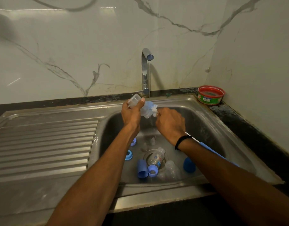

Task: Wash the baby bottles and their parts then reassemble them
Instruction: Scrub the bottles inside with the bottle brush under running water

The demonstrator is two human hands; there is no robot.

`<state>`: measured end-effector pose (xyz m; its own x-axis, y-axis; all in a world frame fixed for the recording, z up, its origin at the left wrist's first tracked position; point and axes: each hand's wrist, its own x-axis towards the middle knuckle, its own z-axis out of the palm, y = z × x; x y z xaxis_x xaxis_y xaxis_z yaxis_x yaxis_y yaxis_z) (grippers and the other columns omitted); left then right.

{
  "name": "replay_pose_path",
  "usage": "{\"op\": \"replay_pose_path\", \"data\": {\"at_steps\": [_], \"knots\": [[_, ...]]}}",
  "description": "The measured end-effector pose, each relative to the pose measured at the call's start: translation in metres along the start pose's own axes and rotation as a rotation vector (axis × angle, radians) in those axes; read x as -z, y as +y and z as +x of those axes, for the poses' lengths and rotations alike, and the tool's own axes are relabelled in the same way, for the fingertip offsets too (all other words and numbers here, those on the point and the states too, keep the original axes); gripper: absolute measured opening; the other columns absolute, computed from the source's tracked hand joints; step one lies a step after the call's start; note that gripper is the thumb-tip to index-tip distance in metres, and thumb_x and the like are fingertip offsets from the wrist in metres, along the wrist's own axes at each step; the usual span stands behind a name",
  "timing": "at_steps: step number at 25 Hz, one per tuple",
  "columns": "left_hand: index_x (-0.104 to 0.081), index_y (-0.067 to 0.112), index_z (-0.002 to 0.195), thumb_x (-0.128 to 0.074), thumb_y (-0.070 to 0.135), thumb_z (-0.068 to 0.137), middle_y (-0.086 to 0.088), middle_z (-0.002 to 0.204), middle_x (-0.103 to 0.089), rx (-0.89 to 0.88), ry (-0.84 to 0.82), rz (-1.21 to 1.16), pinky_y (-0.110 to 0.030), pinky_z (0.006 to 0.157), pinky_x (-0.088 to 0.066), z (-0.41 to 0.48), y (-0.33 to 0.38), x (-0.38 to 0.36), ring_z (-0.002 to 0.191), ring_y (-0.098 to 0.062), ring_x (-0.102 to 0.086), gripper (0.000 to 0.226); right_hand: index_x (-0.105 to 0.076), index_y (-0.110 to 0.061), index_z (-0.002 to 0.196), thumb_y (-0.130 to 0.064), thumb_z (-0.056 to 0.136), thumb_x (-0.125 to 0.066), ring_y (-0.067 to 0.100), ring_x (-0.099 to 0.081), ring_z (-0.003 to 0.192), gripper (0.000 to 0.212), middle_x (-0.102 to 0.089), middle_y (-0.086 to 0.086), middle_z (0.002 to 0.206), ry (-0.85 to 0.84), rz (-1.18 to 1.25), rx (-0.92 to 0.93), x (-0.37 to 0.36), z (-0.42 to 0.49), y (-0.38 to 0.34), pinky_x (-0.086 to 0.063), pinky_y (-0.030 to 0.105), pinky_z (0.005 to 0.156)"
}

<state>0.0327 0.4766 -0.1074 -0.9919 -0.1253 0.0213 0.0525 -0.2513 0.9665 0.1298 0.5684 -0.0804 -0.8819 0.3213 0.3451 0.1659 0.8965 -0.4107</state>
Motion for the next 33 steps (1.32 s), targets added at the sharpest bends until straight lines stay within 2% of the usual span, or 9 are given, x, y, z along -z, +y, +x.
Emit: {"op": "replay_pose_path", "data": {"at_steps": [2,5,8,12,15,17,26,30,33], "knots": [[-0.058,0.012,0.132,-0.076,0.017,0.087,-0.009,0.123,-0.066,-0.015,-0.011,0.011,-0.037,0.094,-0.056,-0.002,-0.002,0.000,0.109,-0.023,-0.065,0.049,-0.064,-0.017,0.100,-0.024,0.095,-0.056,0.021,-0.065,0.079,0.012,-0.061,0.000,0.082,0.009,-0.002,-0.002,0.000,0.001,0.001,-0.054,0.035,0.071],[-0.062,0.013,0.130,-0.073,0.015,0.088,-0.007,0.121,-0.067,-0.041,0.000,0.031,-0.041,0.096,-0.056,0.002,-0.002,0.000,0.109,-0.022,-0.065,0.044,-0.064,-0.017,0.102,-0.024,0.096,-0.055,0.020,-0.063,0.080,0.012,-0.056,-0.002,0.081,-0.004,0.016,0.007,0.001,0.001,0.000,-0.051,0.031,0.070],[-0.060,0.012,0.132,-0.072,0.013,0.089,-0.009,0.123,-0.066,-0.067,-0.024,0.044,-0.035,0.091,-0.057,-0.002,-0.003,-0.002,0.110,-0.024,-0.065,0.045,-0.064,-0.018,0.103,-0.025,0.097,-0.057,0.020,-0.064,0.085,0.013,-0.061,0.000,0.086,0.028,0.030,-0.004,0.004,0.003,0.001,-0.051,0.030,0.073],[-0.058,0.012,0.134,-0.072,0.014,0.089,-0.009,0.123,-0.065,-0.111,-0.086,0.031,-0.035,0.091,-0.058,-0.005,-0.005,-0.006,0.109,-0.022,-0.066,0.047,-0.065,-0.017,0.102,-0.027,0.098,-0.054,0.021,-0.064,0.084,0.015,-0.056,-0.001,0.081,0.043,0.047,0.004,0.008,0.005,0.000,-0.050,0.031,0.071],[-0.060,0.011,0.131,-0.071,0.012,0.090,-0.008,0.120,-0.066,-0.129,-0.046,0.025,-0.033,0.090,-0.058,-0.005,0.001,-0.005,0.108,-0.020,-0.066,0.043,-0.065,-0.016,0.108,-0.025,0.095,-0.057,0.024,-0.065,0.090,0.017,-0.067,0.004,0.095,0.030,0.046,-0.020,0.010,0.003,0.007,-0.053,0.035,0.076],[-0.061,0.011,0.130,-0.071,0.011,0.089,-0.008,0.120,-0.067,-0.144,-0.048,0.008,-0.034,0.091,-0.058,-0.002,-0.001,-0.005,0.107,-0.020,-0.066,0.042,-0.065,-0.015,0.112,-0.023,0.094,-0.058,0.027,-0.065,0.094,0.021,-0.068,0.007,0.102,0.008,0.037,-0.033,0.014,0.004,0.008,-0.049,0.033,0.076],[-0.057,0.008,0.134,-0.069,0.010,0.091,-0.012,0.124,-0.065,-0.154,-0.067,0.014,-0.037,0.093,-0.058,-0.005,0.000,-0.007,0.110,-0.023,-0.066,0.044,-0.062,-0.015,0.114,-0.026,0.095,-0.060,0.023,-0.064,0.095,0.022,-0.067,0.005,0.104,-0.009,0.053,-0.048,0.015,0.003,0.003,-0.046,0.030,0.075],[-0.060,0.010,0.130,-0.073,0.017,0.088,-0.011,0.121,-0.067,-0.045,0.024,-0.034,-0.044,0.095,-0.057,0.004,-0.002,0.003,0.109,-0.025,-0.067,0.045,-0.062,-0.015,0.114,-0.026,0.094,-0.060,0.023,-0.063,0.093,0.023,-0.066,0.005,0.103,-0.036,0.037,-0.021,0.016,-0.004,0.005,-0.047,0.031,0.074],[-0.061,0.012,0.129,-0.078,0.024,0.085,-0.010,0.120,-0.069,0.082,0.101,-0.144,-0.050,0.099,-0.055,0.017,-0.008,0.019,0.109,-0.027,-0.068,0.049,-0.064,-0.017,0.114,-0.026,0.095,-0.056,0.025,-0.062,0.090,0.022,-0.068,0.006,0.103,0.011,0.051,-0.086,0.022,0.002,0.018,-0.040,0.029,0.071]]}}
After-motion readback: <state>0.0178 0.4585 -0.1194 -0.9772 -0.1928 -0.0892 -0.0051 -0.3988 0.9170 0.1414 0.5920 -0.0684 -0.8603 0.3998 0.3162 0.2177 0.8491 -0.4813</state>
